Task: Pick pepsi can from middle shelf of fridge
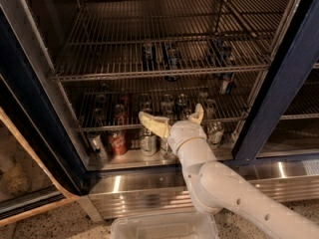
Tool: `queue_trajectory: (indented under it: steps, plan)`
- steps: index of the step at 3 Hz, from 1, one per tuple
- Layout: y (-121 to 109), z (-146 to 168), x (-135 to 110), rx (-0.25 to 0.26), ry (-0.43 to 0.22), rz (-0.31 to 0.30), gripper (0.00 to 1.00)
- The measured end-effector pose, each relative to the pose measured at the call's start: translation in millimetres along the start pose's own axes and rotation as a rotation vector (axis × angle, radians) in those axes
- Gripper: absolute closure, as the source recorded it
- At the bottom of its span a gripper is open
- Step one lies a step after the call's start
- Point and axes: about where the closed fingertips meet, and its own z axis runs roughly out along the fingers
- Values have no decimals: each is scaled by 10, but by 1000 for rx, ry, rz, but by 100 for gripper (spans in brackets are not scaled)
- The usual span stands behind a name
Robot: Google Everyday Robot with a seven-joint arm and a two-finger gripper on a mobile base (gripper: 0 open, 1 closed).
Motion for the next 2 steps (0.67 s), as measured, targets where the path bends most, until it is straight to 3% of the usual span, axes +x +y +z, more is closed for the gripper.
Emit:
queue_trajectory:
  steps: [1, 2]
  plan:
    - [41, 96, 128, 37, 10, -194, 0]
    - [46, 101, 86, 42, 7, -225, 0]
